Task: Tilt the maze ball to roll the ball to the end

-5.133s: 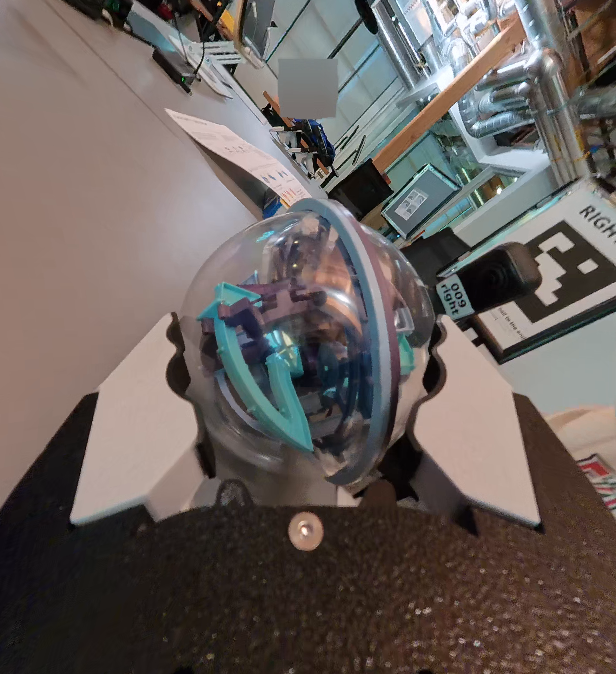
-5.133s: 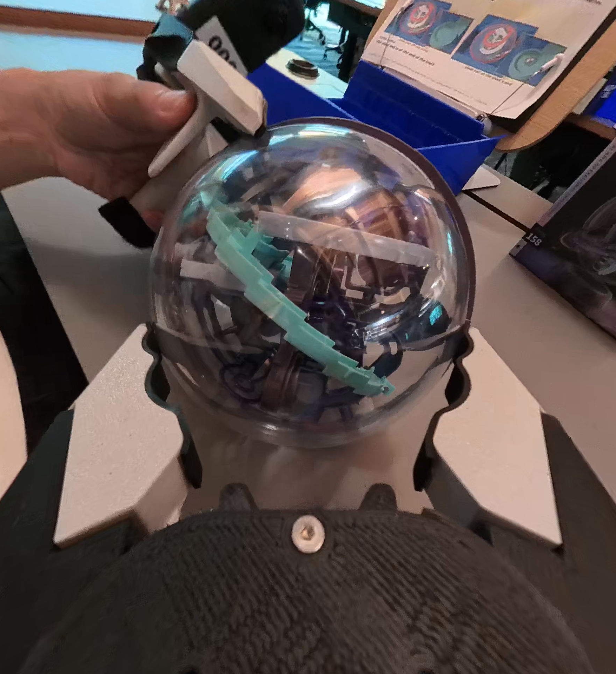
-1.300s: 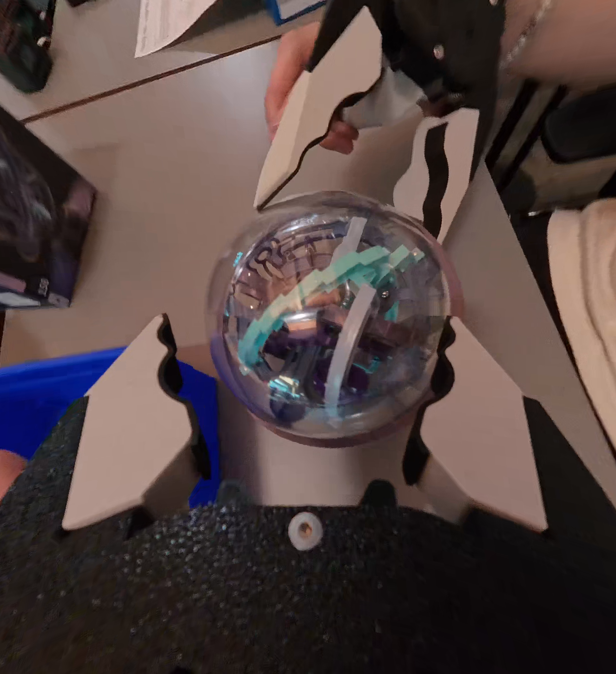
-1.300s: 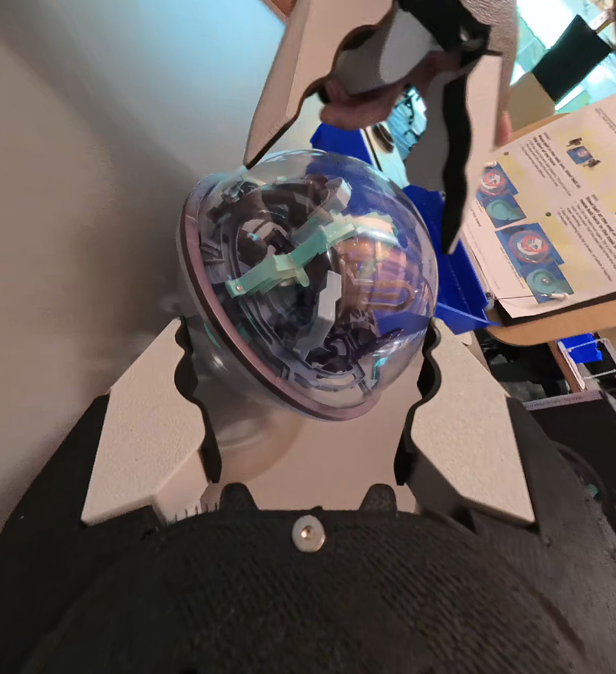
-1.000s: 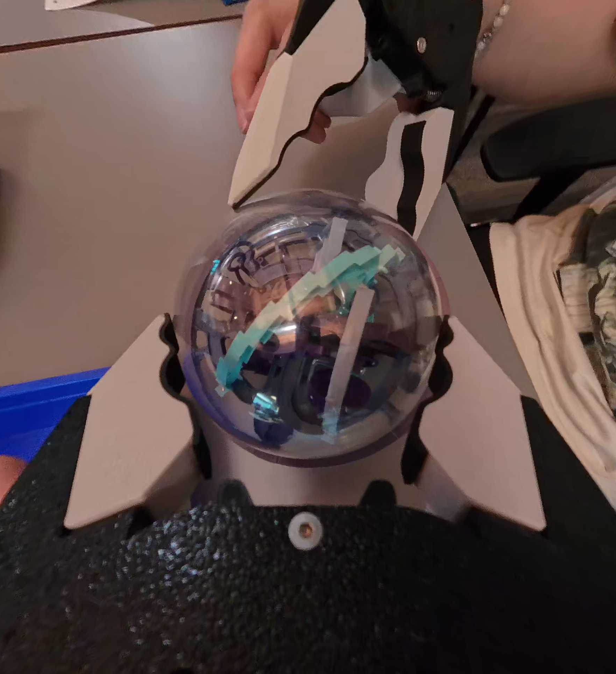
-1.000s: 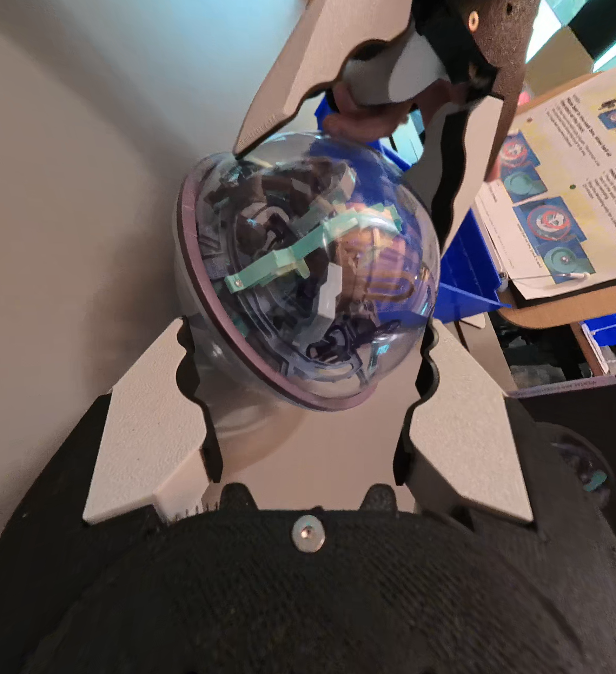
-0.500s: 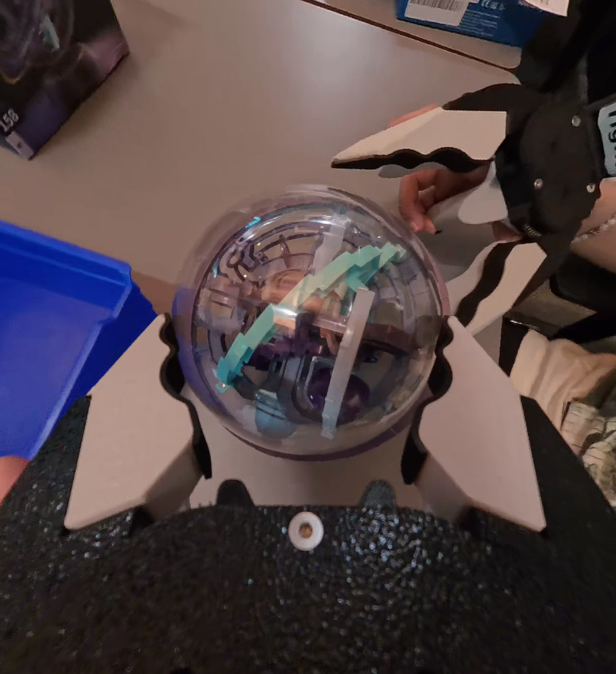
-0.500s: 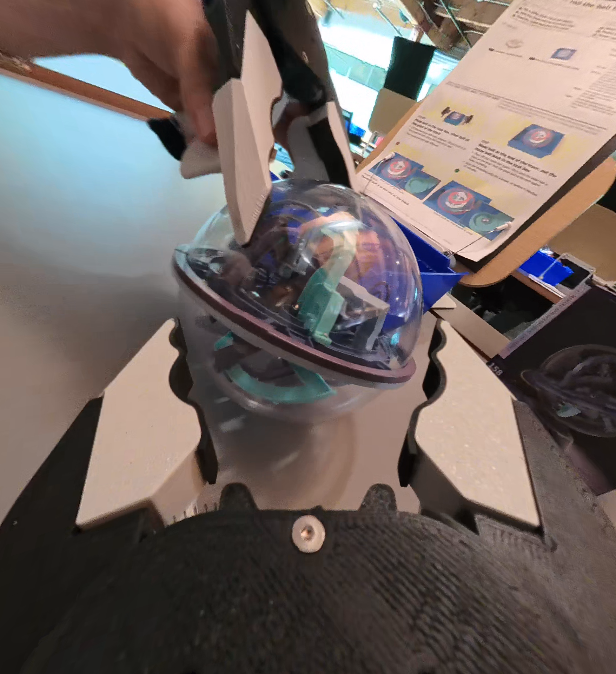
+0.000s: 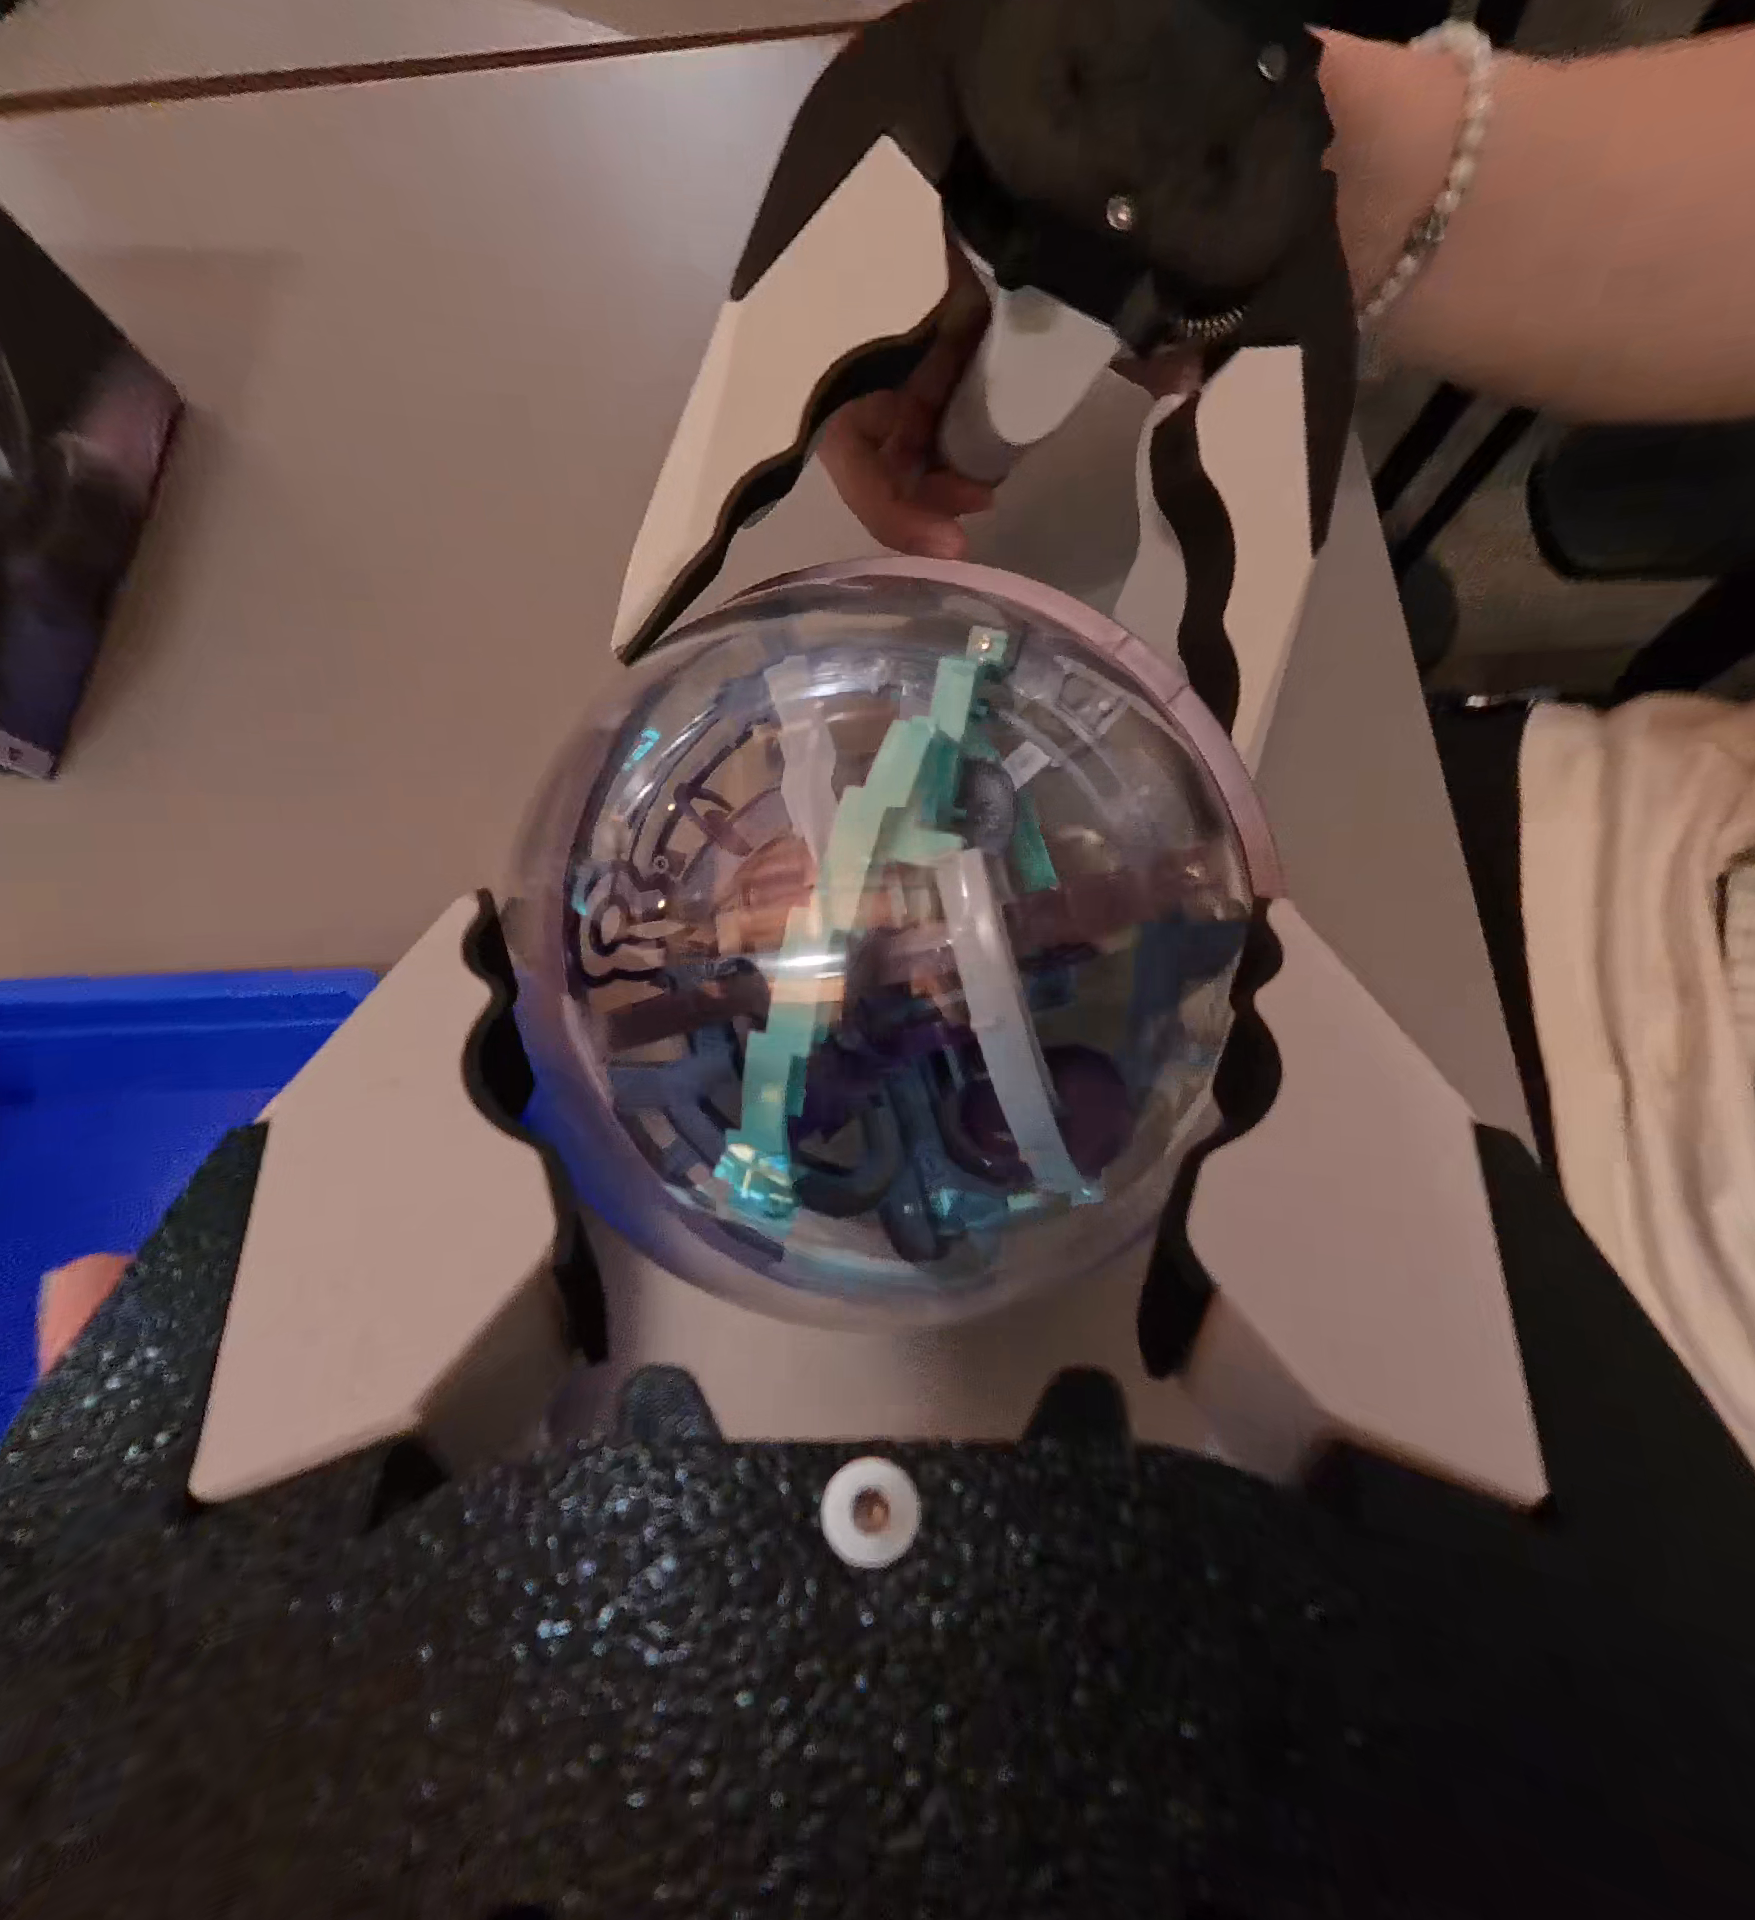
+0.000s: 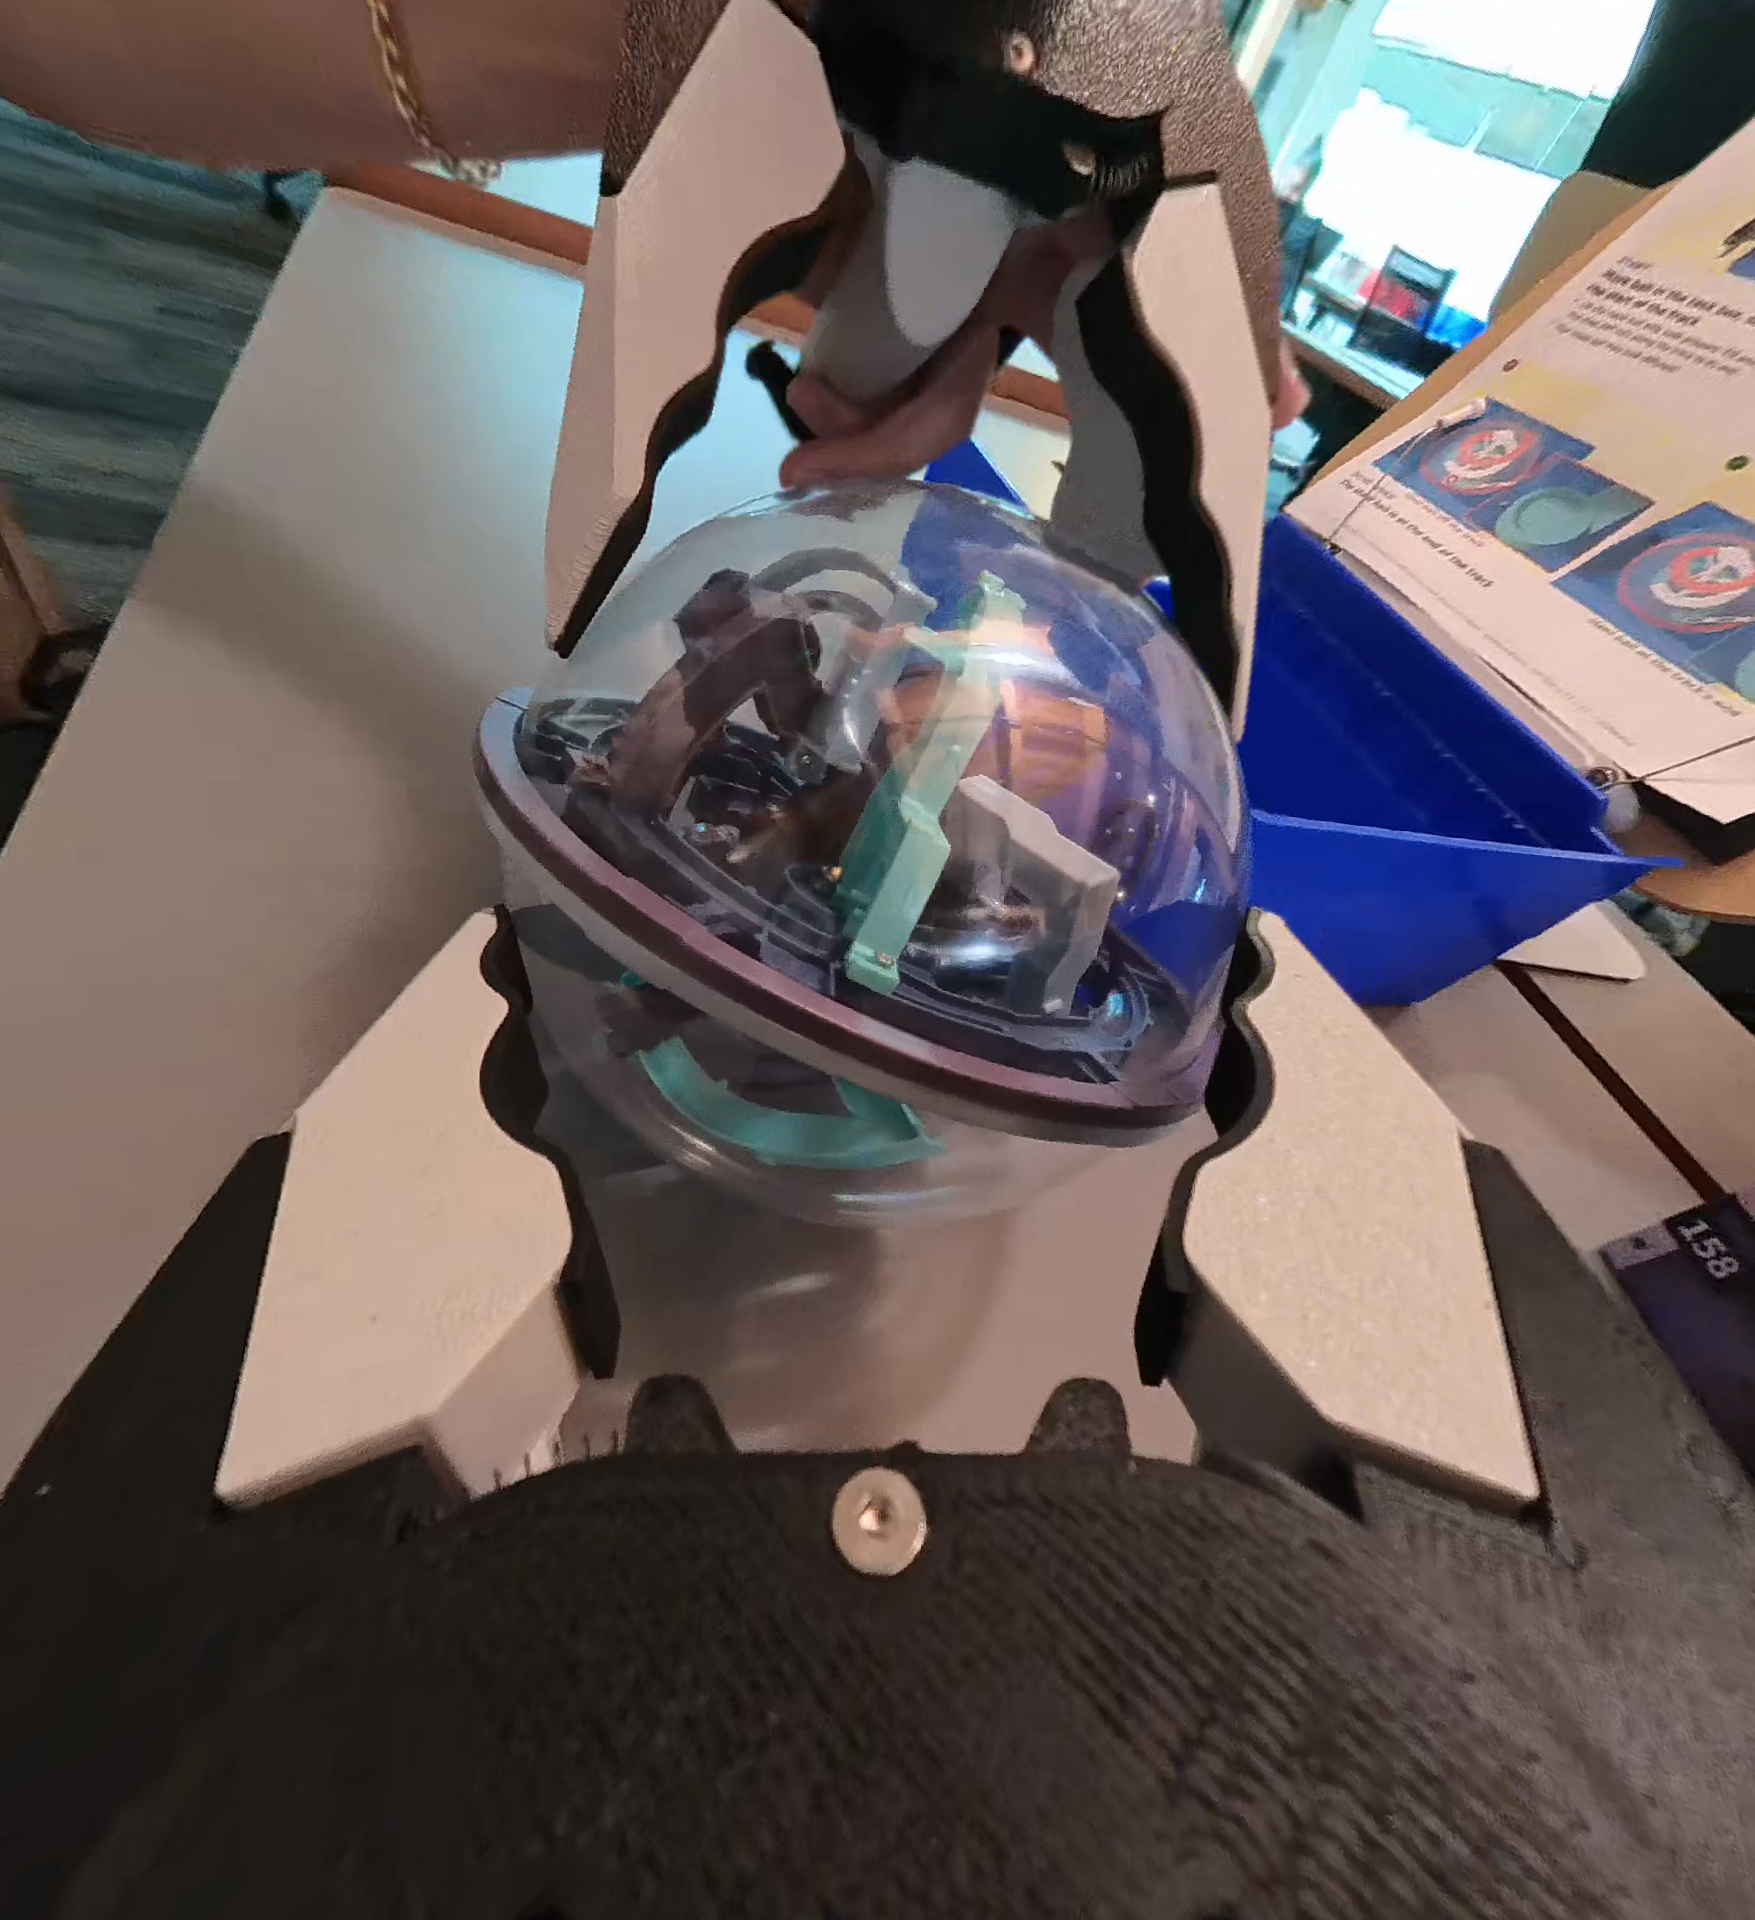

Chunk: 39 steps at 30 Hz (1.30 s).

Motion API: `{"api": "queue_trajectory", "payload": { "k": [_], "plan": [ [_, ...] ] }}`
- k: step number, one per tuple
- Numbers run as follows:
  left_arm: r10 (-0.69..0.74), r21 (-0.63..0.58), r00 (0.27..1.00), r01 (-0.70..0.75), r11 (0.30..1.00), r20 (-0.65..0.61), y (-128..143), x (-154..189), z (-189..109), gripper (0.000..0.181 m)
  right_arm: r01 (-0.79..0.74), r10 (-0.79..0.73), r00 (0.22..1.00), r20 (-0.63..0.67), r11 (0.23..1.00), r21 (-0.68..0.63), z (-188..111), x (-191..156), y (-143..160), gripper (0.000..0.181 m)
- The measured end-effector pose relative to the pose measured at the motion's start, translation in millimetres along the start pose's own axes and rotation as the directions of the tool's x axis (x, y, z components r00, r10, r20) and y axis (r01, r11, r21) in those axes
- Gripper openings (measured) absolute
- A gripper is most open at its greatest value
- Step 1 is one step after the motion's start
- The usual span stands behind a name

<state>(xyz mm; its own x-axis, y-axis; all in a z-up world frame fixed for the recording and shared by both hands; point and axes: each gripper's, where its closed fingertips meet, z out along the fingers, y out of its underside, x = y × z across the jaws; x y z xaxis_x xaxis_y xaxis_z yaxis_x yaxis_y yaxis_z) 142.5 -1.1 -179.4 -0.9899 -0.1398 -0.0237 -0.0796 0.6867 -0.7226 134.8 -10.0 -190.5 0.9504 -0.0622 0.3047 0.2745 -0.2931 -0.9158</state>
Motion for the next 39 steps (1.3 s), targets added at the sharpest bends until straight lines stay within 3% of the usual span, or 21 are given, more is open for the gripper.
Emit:
{"api": "queue_trajectory", "payload": {
  "k": [9,16,20,24,28,31,34,39],
  "plan": [
    [-0.296,0.108,0.946,0.283,0.953,0.133,6.8,-11.5,-1.4,0.138,-0.11,0.121,0.988,-0.093,0.987,0.115,-9.1,0.2,-2.9,0.126],
    [-0.551,0.228,0.834,0.53,0.817,0.037,9.0,7.1,-1.4,0.138,-0.069,0.093,0.972,-0.214,0.991,0.117,5.7,-13.1,-9.8,0.15],
    [-0.491,0.227,0.866,0.462,0.857,0.091,13.3,16.3,0.0,0.142,-0.018,0.037,0.977,-0.209,0.996,0.09,5.9,-17.9,-8.9,0.151],
    [-0.265,0.078,0.947,0.255,0.964,0.182,27.0,26.0,6.8,0.145,-0.029,0.043,0.985,-0.169,0.996,0.083,1.7,-17.2,-5.1,0.151],
    [-0.117,0.09,0.968,0.099,0.991,0.223,10.8,19.5,2.9,0.156,-0.028,0.04,0.991,-0.125,0.995,0.099,0.4,-20.8,-4.1,0.15],
    [-0.036,0.109,0.984,0.018,0.994,0.173,-2.1,15.7,-0.5,0.157,-0.034,0.046,0.994,-0.102,0.992,0.118,-0.3,-22.7,-3.9,0.148],
    [0.032,0.075,0.999,-0.035,0.997,0.037,0.9,19.2,2.9,0.158,-0.021,0.032,0.995,-0.091,0.992,0.124,-0.3,-24.6,-5.4,0.144],
    [-0.126,0.037,0.987,0.13,0.991,-0.096,10.9,26.1,13.9,0.157,-0.042,0.055,0.993,-0.101,0.992,0.12,1.3,-24.3,-6.2,0.146]
  ]
}}
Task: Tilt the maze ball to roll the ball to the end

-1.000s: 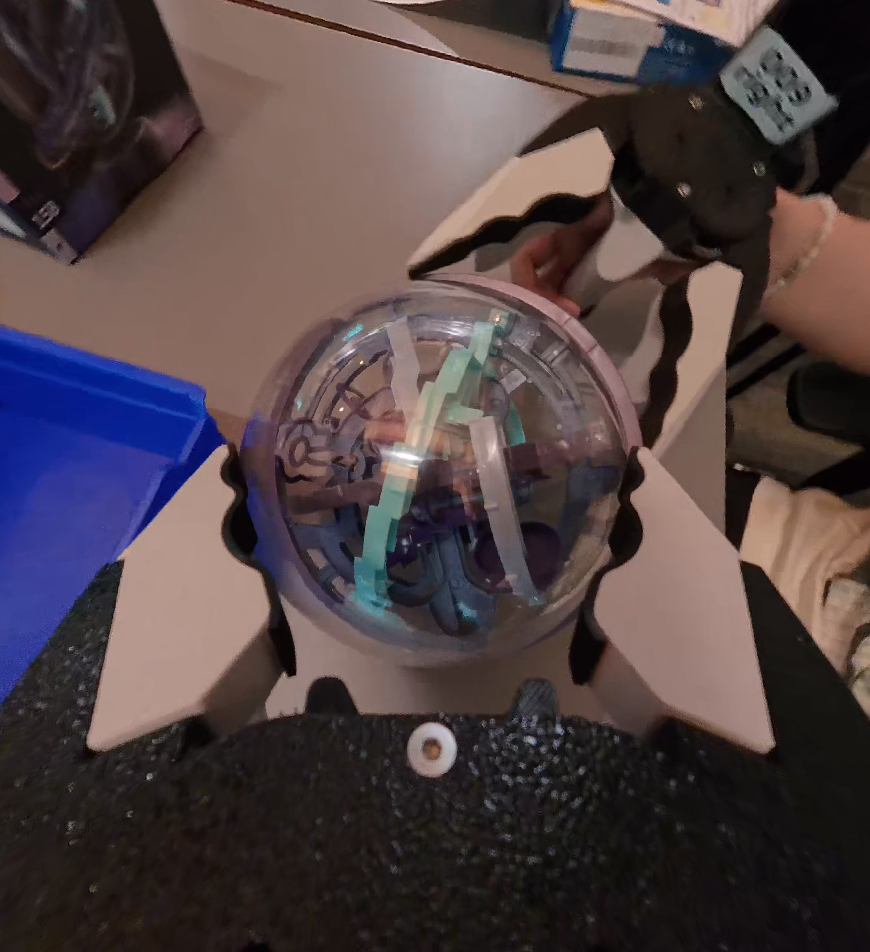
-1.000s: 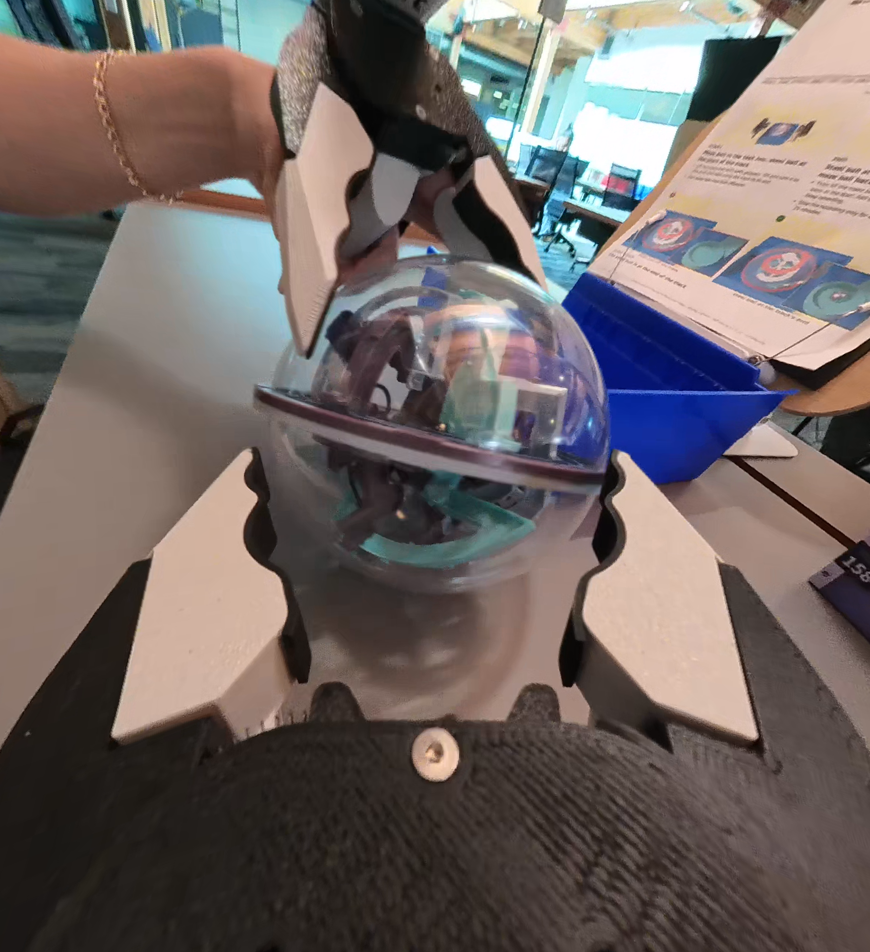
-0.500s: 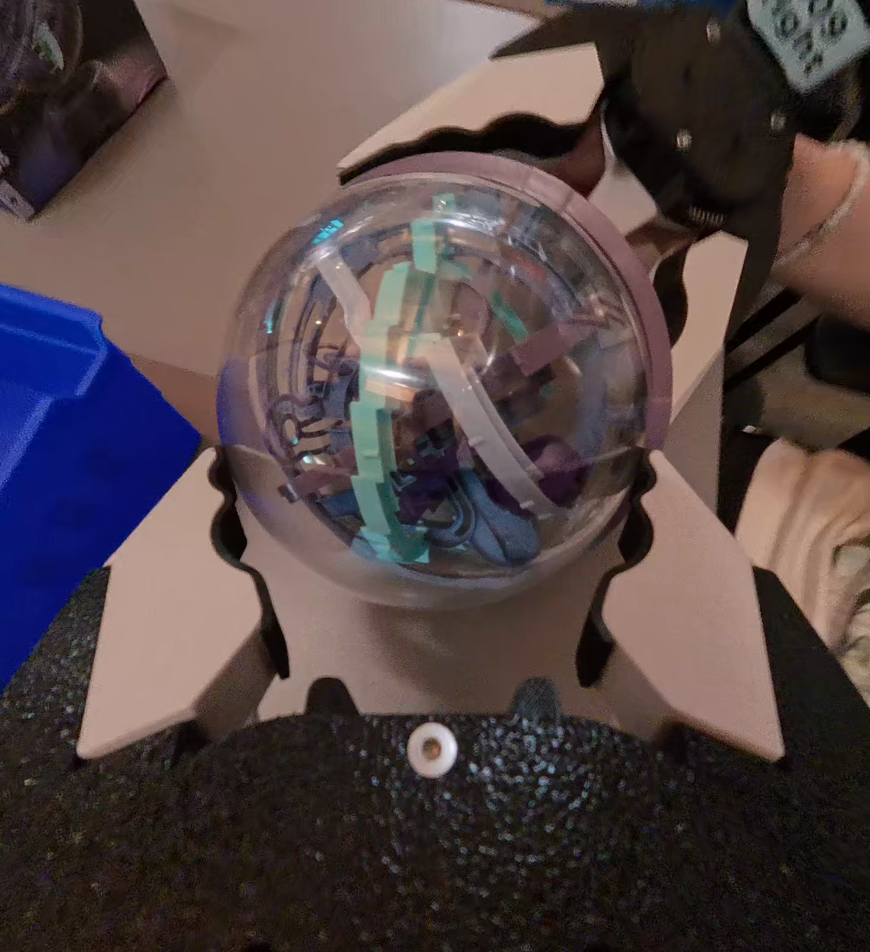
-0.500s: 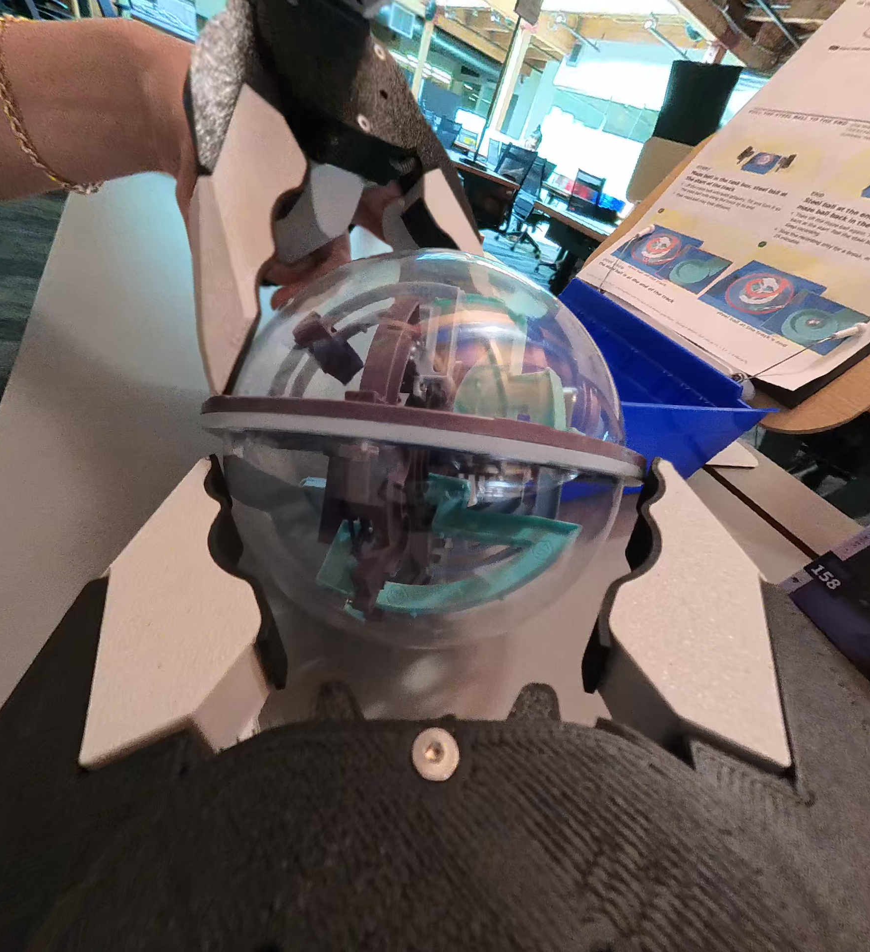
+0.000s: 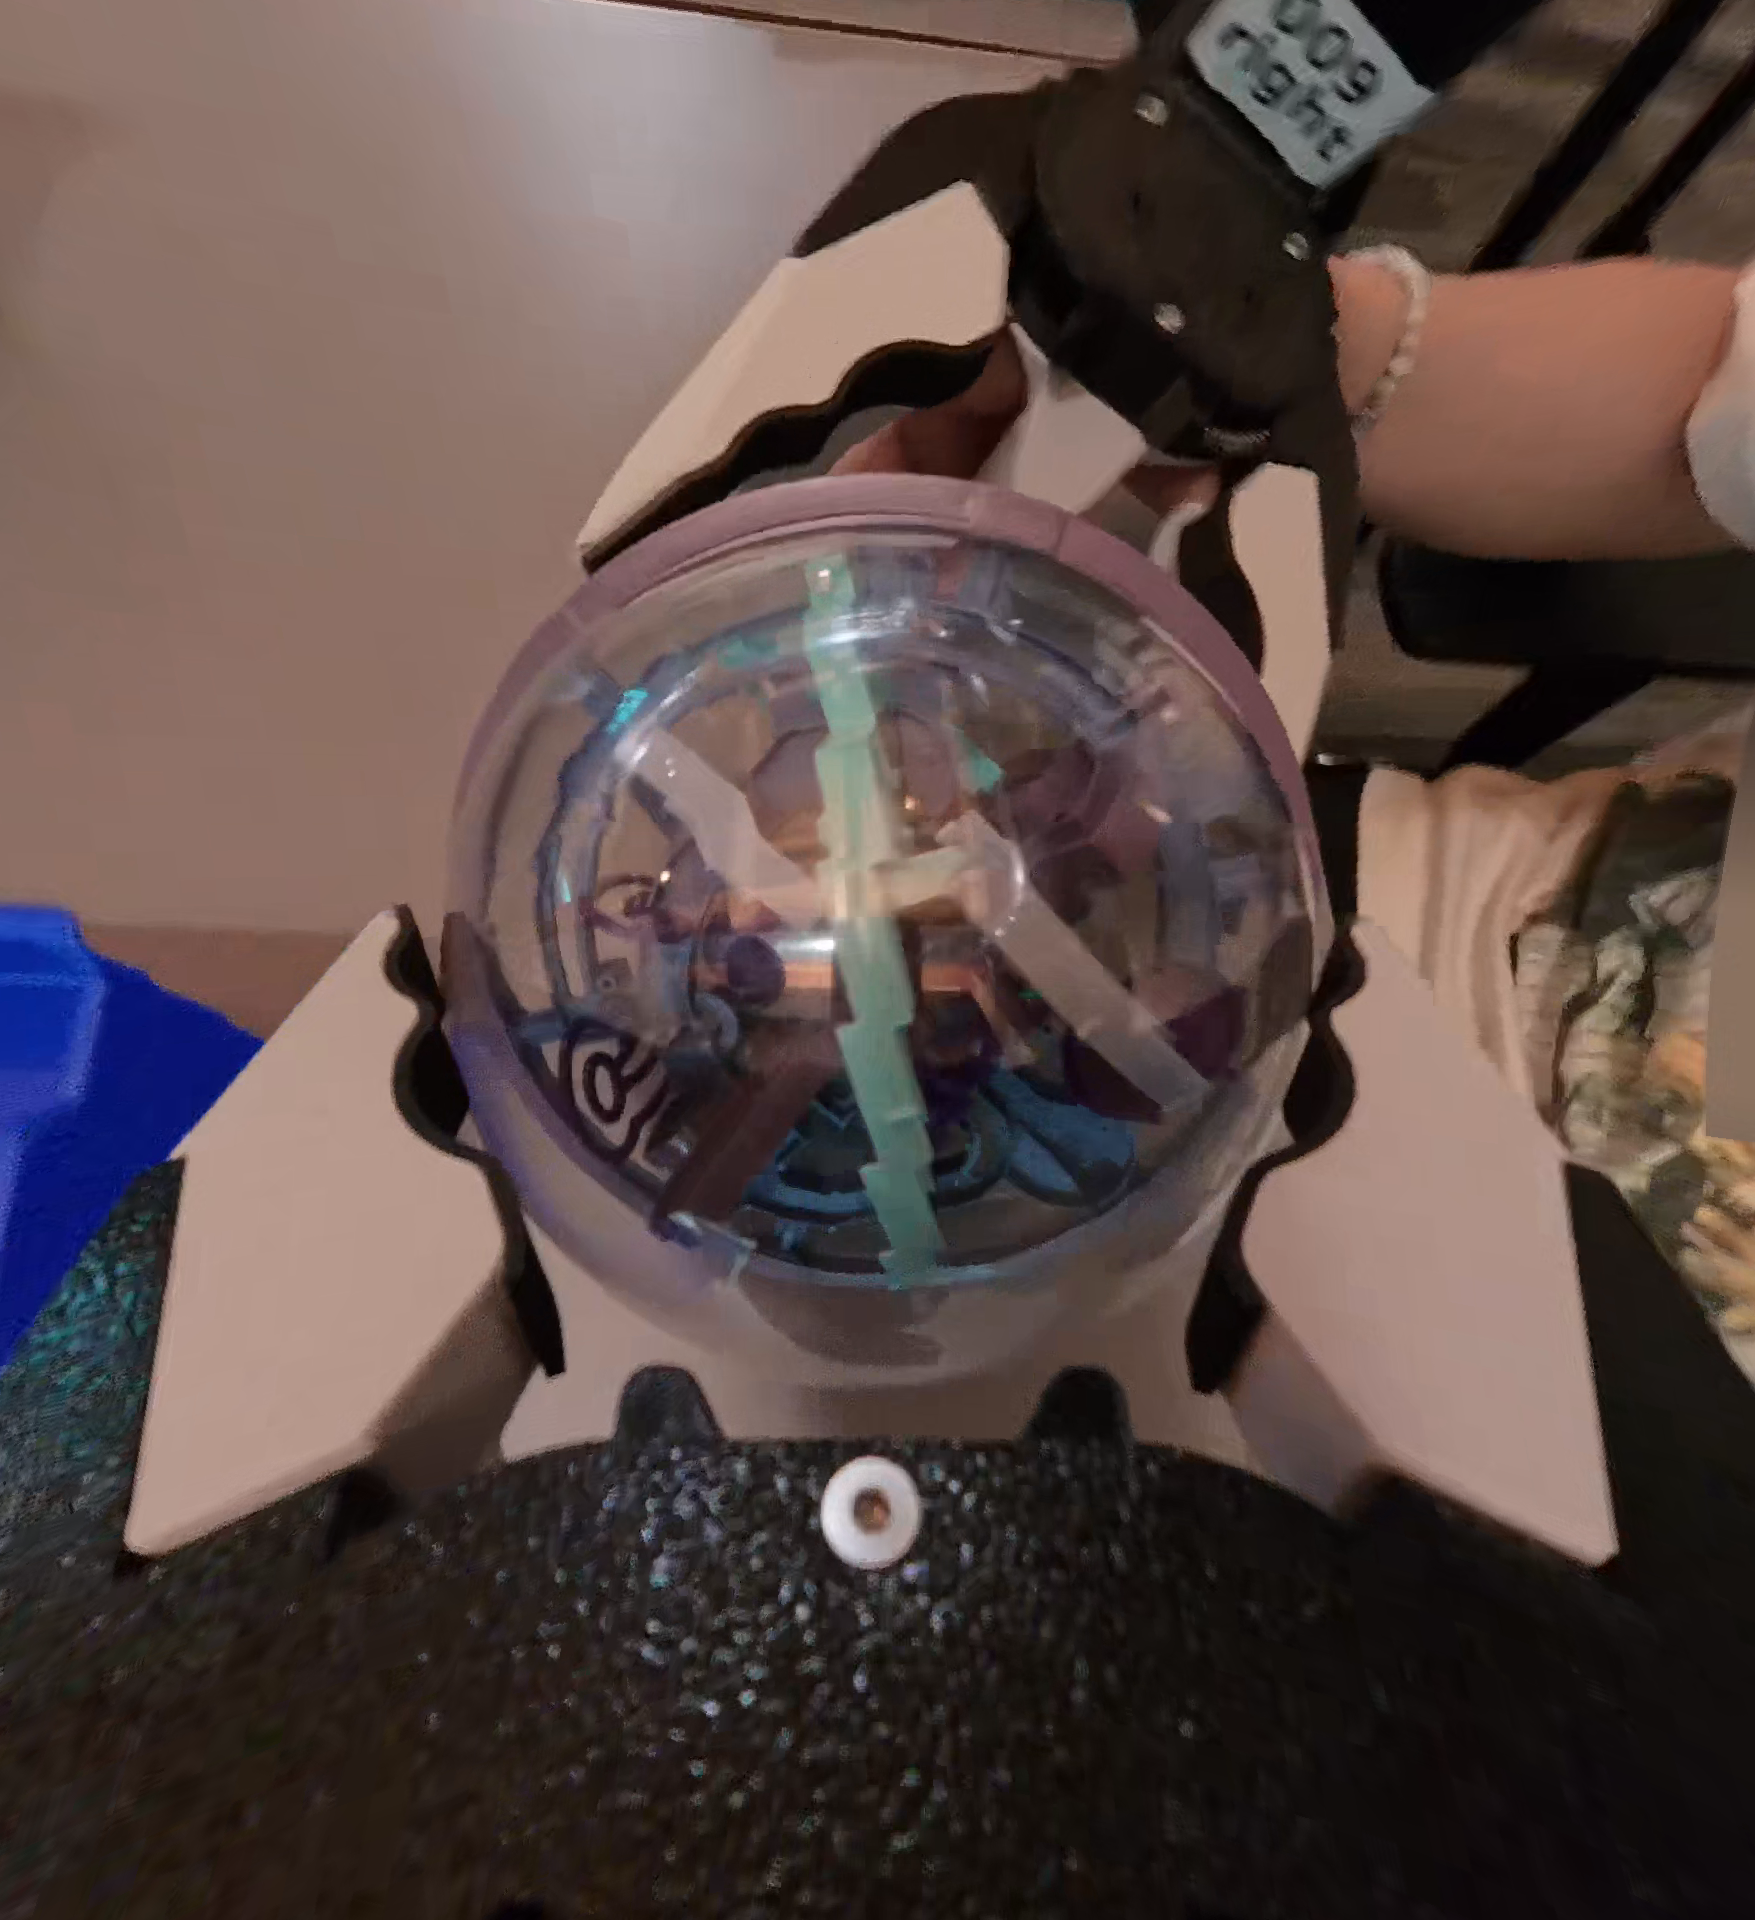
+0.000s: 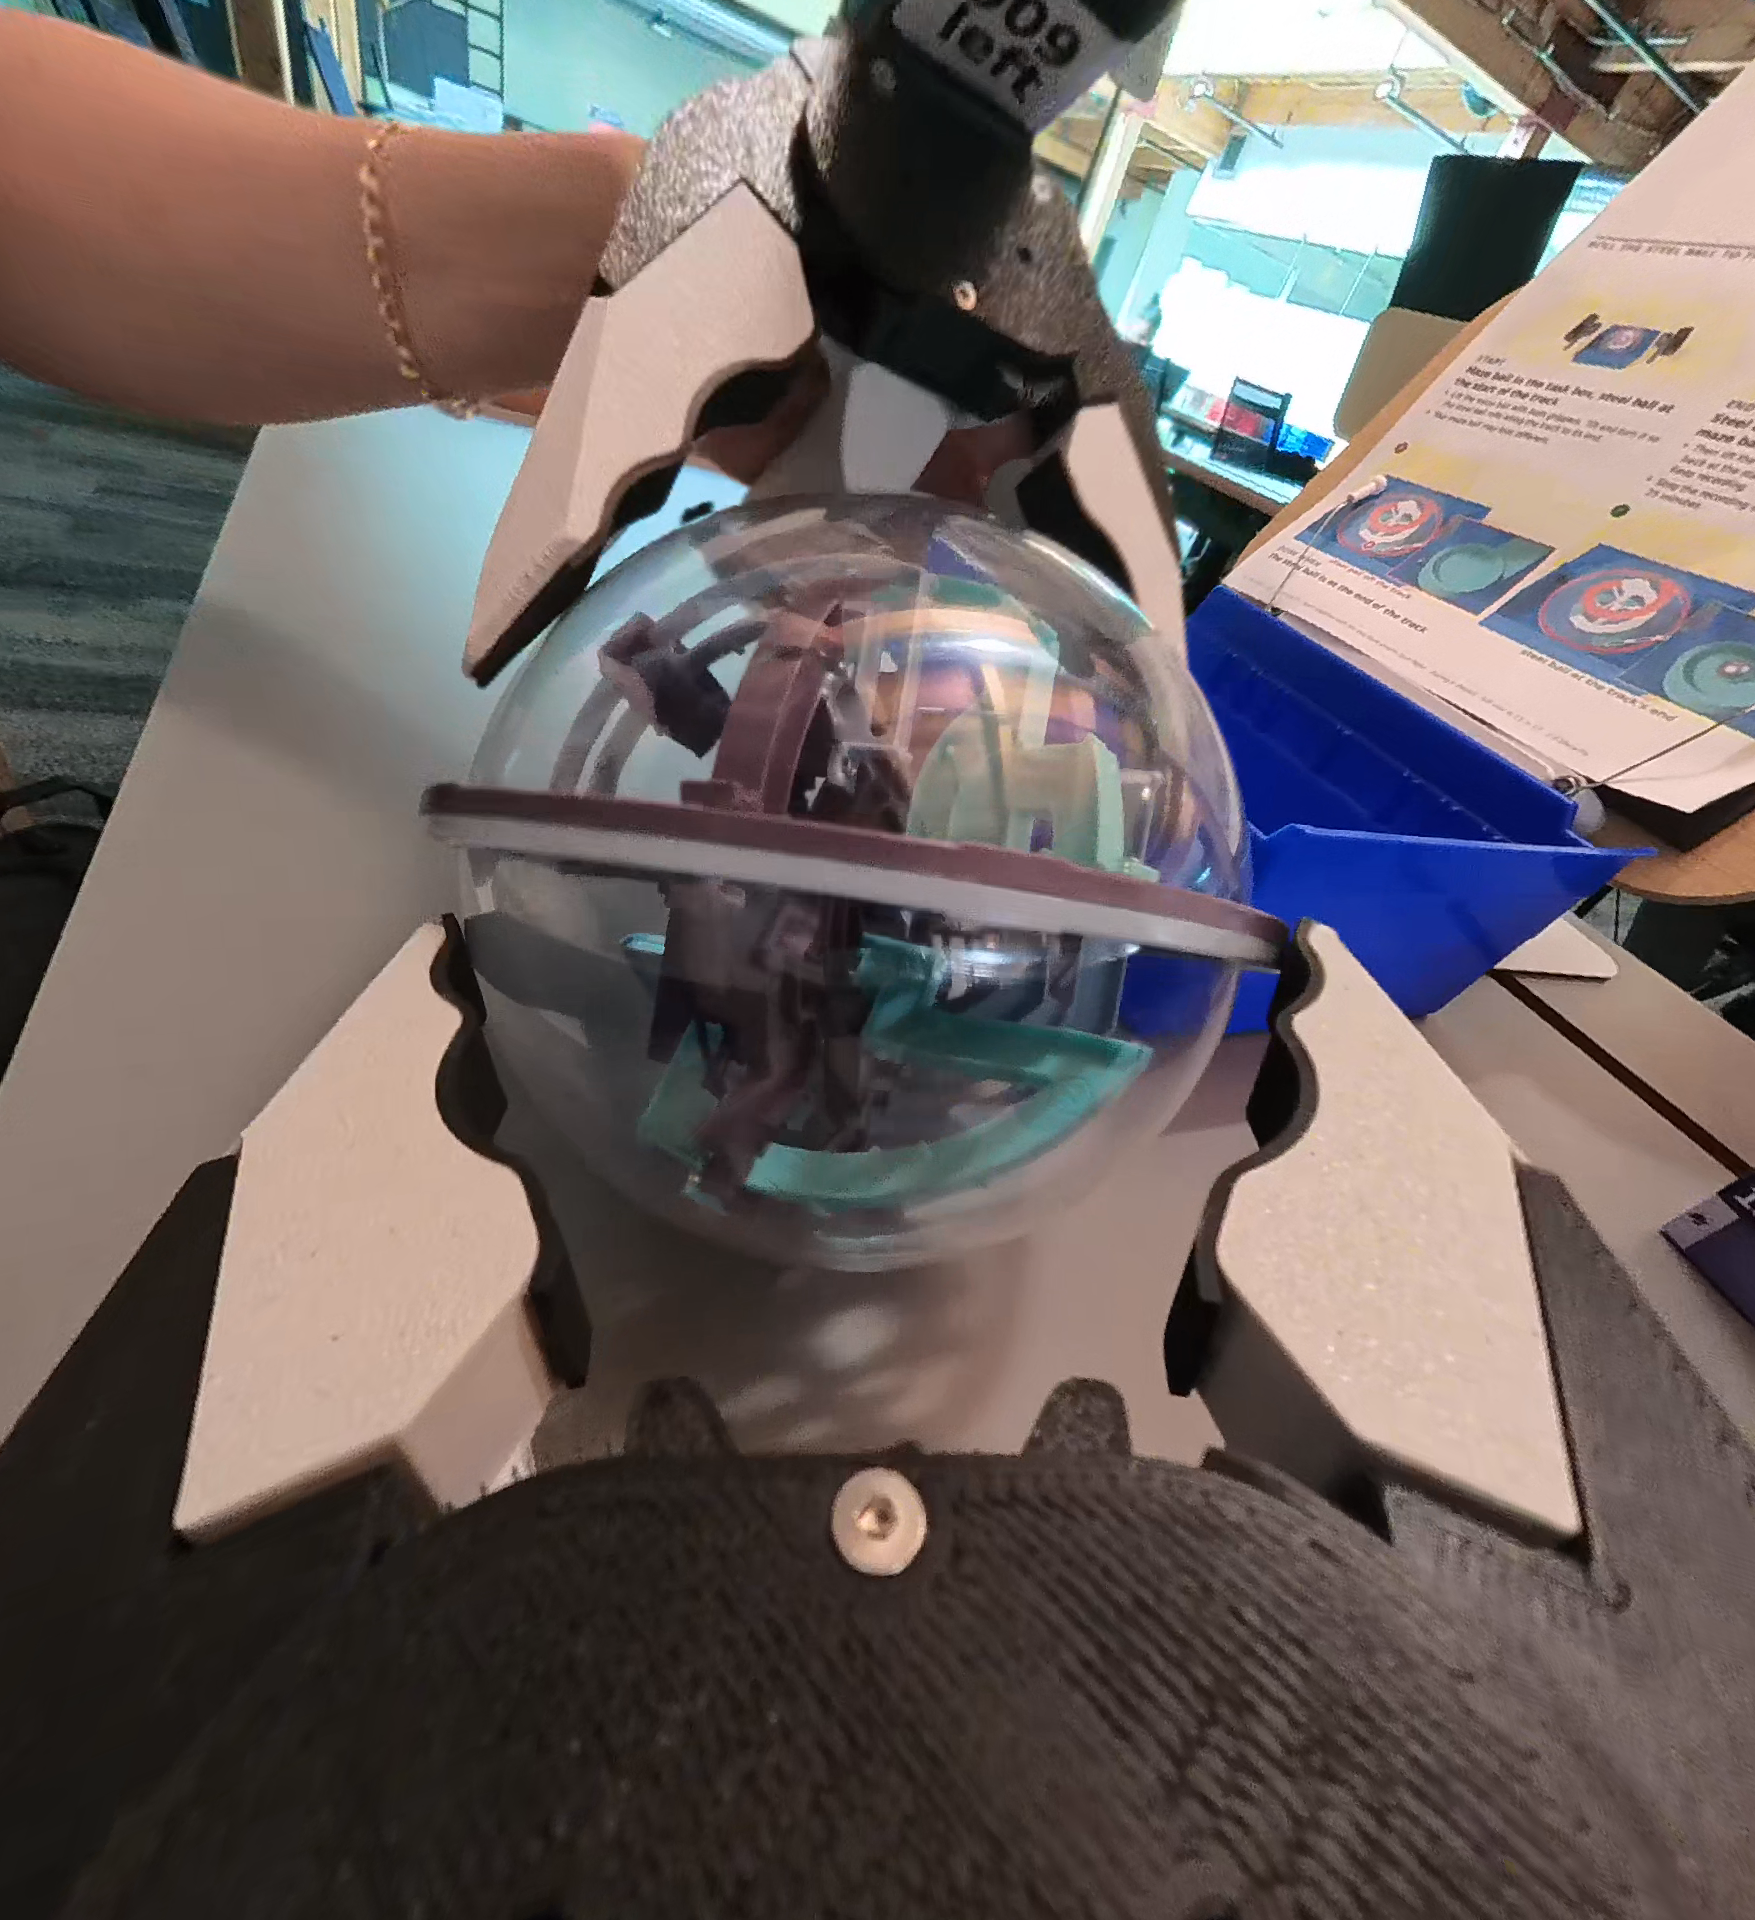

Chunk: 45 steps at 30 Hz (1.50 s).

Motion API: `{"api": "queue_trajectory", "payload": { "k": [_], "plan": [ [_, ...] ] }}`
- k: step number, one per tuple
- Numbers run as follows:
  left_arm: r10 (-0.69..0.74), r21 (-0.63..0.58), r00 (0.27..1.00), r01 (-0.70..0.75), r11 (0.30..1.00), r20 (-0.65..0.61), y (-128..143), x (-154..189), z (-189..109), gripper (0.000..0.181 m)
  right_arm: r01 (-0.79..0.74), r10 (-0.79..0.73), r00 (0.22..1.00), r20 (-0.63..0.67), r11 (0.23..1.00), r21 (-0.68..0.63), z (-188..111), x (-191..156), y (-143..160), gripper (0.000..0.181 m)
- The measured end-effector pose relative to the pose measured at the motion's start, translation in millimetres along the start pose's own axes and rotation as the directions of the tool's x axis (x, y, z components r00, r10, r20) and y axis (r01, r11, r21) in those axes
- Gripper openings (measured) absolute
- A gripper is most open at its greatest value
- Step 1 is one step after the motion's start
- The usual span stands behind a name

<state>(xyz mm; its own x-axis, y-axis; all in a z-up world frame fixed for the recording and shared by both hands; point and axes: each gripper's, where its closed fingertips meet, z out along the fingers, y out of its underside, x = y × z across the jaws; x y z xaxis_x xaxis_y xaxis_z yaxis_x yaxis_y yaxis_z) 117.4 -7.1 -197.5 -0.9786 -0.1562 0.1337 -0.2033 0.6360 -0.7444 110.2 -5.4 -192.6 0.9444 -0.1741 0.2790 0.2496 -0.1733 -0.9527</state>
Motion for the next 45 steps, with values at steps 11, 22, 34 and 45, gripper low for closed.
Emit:
{"api": "queue_trajectory", "payload": {
  "k": [11,22,34,45],
  "plan": [
    [-0.227,0.313,0.963,0.173,0.934,0.145,-7.5,6.4,0.0,0.157,0.053,-0.056,0.992,-0.109,0.998,-0.031,3.8,-13.8,6.4,0.152],
    [0.135,0.147,0.965,-0.17,0.974,0.226,-1.7,17.4,-20.9,0.156,0.256,-0.258,0.966,-0.008,0.963,-0.085,5.9,-26.5,-1.6,0.147],
    [-0.039,0.201,0.999,0.031,0.979,0.037,6.6,27.8,-12.0,0.151,0.2,-0.196,0.98,0.043,0.973,-0.119,7.0,-35.5,0.2,0.154],
    [-0.125,0.404,0.967,0.025,0.914,0.224,4.5,34.1,-16.7,0.151,-0.112,0.112,0.993,0.039,0.994,-0.007,-15.8,-43.8,-22.4,0.145]
  ]
}}
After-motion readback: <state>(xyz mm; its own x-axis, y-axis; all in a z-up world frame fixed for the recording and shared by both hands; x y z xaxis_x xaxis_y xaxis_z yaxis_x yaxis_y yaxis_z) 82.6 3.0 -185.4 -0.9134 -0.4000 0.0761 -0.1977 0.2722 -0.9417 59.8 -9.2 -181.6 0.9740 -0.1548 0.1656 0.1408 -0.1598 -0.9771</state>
